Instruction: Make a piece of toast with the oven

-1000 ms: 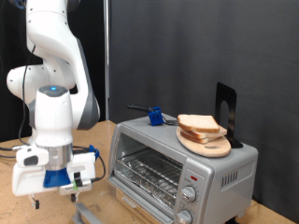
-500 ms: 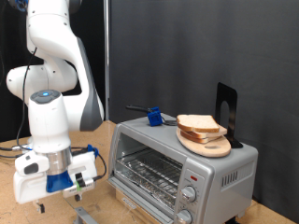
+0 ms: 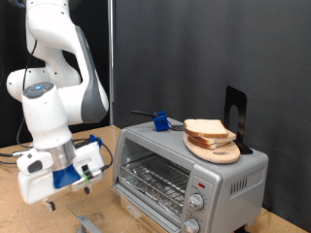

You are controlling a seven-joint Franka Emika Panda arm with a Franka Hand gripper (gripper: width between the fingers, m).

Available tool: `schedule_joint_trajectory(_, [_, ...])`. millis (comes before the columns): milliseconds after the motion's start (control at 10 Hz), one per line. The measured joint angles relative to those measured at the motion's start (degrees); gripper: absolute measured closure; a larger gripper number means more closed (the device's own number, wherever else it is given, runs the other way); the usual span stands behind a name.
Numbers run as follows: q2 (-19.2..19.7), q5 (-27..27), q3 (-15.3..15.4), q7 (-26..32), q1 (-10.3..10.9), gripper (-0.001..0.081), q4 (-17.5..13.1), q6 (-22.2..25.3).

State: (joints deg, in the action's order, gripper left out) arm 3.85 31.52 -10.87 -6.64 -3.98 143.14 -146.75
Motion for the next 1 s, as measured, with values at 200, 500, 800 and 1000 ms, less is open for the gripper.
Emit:
schedule_joint_trajectory(200, [-4.2,9.7,0.1,7.3,0.0,-0.0002,-1.0,6.6])
schedule_joint_trajectory(500, [-9.9,14.1,0.1,8.7,0.0,-0.0002,-2.3,15.7])
schedule_joint_trajectory(800, [-14.9,12.9,1.6,4.1,0.3,-0.0002,-2.8,18.7])
schedule_joint_trajectory(1000, [-16.1,11.6,2.4,1.9,0.2,-0.0002,-2.5,18.9])
